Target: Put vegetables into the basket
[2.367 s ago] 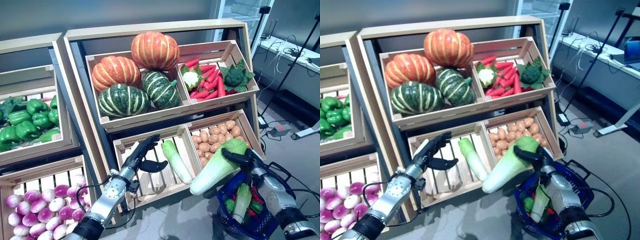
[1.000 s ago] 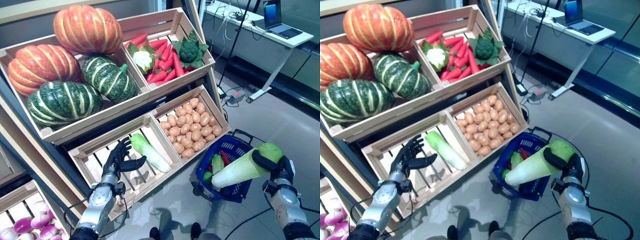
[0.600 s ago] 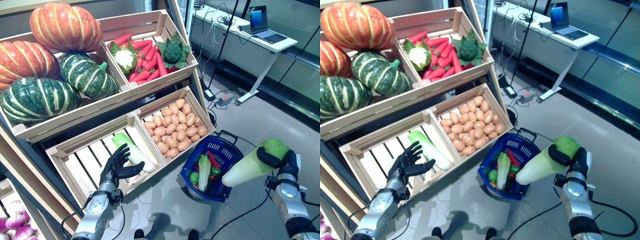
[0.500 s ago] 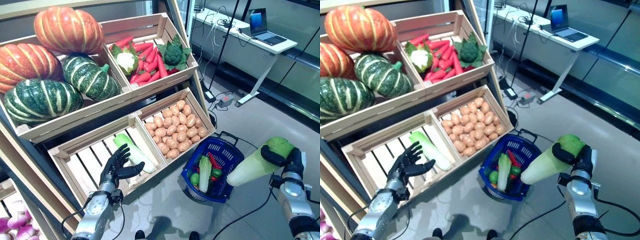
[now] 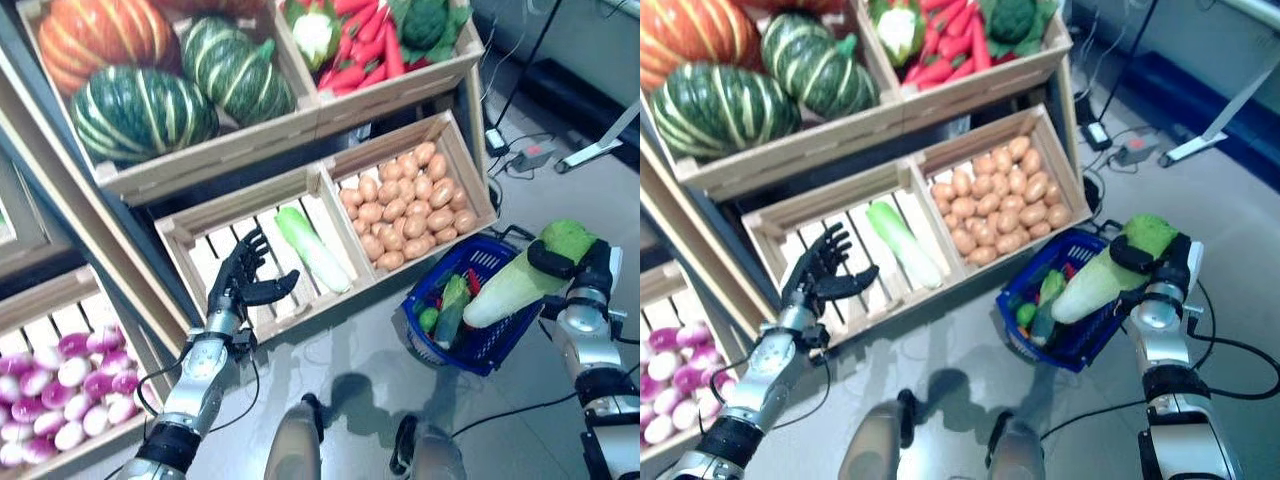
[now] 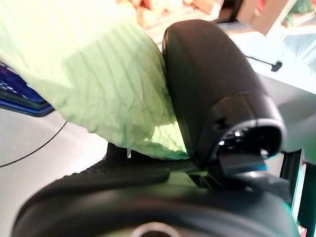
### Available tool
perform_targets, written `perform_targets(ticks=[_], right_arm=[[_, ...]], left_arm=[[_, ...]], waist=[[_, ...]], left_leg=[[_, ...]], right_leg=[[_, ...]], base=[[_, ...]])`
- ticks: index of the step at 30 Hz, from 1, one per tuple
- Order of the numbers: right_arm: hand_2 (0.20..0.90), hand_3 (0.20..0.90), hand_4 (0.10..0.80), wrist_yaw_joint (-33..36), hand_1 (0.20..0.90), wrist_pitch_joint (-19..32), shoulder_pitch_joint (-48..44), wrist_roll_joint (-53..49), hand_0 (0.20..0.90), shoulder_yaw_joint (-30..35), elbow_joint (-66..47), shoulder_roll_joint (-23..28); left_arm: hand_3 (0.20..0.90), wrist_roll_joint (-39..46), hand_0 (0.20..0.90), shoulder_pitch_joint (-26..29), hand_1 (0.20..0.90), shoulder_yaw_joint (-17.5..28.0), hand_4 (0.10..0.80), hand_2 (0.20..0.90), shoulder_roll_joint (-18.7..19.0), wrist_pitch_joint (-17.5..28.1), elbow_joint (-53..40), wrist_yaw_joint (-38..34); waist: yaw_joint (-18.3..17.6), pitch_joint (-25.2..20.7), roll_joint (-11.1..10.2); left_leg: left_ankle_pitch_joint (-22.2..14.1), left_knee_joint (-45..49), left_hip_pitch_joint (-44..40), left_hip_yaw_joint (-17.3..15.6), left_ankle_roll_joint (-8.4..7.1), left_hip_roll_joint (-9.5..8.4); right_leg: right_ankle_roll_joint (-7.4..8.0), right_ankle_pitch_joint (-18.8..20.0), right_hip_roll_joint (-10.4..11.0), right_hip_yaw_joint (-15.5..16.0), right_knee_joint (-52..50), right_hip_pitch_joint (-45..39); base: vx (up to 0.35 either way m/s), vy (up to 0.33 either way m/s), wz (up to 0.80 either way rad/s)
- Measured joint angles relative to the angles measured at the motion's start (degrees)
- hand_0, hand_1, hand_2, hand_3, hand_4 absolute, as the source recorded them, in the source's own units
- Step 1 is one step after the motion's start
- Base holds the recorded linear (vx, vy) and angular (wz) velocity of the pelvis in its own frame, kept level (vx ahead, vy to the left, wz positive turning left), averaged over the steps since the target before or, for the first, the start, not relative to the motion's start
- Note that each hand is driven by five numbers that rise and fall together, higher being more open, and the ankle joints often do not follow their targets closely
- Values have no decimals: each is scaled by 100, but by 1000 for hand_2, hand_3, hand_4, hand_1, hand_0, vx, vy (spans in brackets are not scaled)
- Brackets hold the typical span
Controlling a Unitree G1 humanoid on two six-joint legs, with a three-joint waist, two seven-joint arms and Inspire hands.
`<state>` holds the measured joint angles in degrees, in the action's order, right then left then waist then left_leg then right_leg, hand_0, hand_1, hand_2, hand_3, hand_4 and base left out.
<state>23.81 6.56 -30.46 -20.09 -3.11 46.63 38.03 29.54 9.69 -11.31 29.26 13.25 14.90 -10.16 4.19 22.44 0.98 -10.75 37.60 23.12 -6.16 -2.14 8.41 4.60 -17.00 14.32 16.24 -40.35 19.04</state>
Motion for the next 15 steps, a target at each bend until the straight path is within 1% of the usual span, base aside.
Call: perform_targets(ticks=[2, 4, 5, 7, 8, 9, 10, 11, 12, 15], right_arm=[[300, 300, 400, 31, 300, 0, -194, -1, 300, -4, 30, 65], [300, 300, 400, 140, 300, -5, -317, 1, 300, -12, 49, 98], [300, 300, 400, 172, 300, -6, -361, 6, 300, -24, 62, 98], [300, 300, 400, 245, 300, -22, -643, 181, 300, -92, 190, 100], [300, 300, 400, 270, 300, -35, -660, 191, 300, -208, 206, 127], [387, 387, 458, 294, 387, -71, -728, 218, 387, -283, 251, 151], [900, 900, 800, 361, 900, -120, -774, 216, 900, -287, 264, 154], [900, 900, 800, 397, 900, -137, -813, 216, 900, -286, 294, 158], [900, 900, 800, 401, 900, -157, -838, 212, 900, -290, 354, 157], [900, 900, 800, 461, 900, -132, -946, 149, 900, -215, 389, 222]], left_arm=[[900, 2, 900, 69, 900, -19, 800, 900, 96, 9, -4, -61], [900, 14, 900, 78, 900, -128, 800, 900, 110, 12, 18, -133], [900, 16, 900, 78, 900, -181, 800, 900, 120, 23, 23, -155], [900, 48, 900, 101, 900, -323, 800, 900, 119, 96, 44, -217], [900, 52, 900, 107, 900, -445, 800, 900, 127, 143, 58, -240], [900, 53, 900, 117, 900, -520, 800, 900, 124, 232, 57, -264], [900, 54, 900, 134, 900, -580, 800, 900, 129, 314, 47, -283], [900, 55, 900, 147, 900, -599, 800, 900, 128, 385, 39, -291], [900, 59, 900, 152, 900, -613, 800, 900, 129, 458, 36, -299], [900, 179, 900, 154, 900, -615, 800, 900, 129, 548, 34, -389]], waist=[[-2, 255, 15], [20, 420, 64], [26, 433, 71], [18, 604, 115], [25, 623, 134], [12, 647, 152], [6, 659, 176], [1, 681, 185], [3, 694, 191], [-29, 725, 238]], left_leg=[[-161, 550, 401, 96, 28, -34], [-292, 1089, 898, 130, 54, -50], [-335, 1226, 1019, 131, 59, -54], [-507, 1684, 1325, 128, 77, -55], [-550, 1845, 1495, 130, 86, -69], [-604, 2052, 1690, 135, 113, -67], [-661, 2234, 1879, 164, 110, -65], [-704, 2379, 2022, 177, 108, -62], [-749, 2537, 2192, 187, 99, -61], [-830, 2821, 2454, 248, 76, -60]], right_leg=[[-5, -222, 149, -30, -595, 358], [-59, -446, 305, -70, -1170, 823], [-53, -502, 343, -135, -1331, 959], [-37, -678, 448, -245, -1823, 1300], [-66, -744, 456, -301, -2004, 1486], [-50, -811, 500, -339, -2210, 1681], [-74, -881, 512, -376, -2394, 1870], [-65, -926, 526, -421, -2542, 2019], [-93, -981, 545, -466, -2717, 2207], [-115, -1092, 571, -513, -3017, 2465]], base=[[-64, -5, 22], [-86, 26, 23], [-56, 25, 8], [-56, 17, -3], [-84, 21, -2], [-57, 18, 0], [-56, 29, 1], [-30, 32, -2], [-12, 43, -1], [1, 44, 0]])
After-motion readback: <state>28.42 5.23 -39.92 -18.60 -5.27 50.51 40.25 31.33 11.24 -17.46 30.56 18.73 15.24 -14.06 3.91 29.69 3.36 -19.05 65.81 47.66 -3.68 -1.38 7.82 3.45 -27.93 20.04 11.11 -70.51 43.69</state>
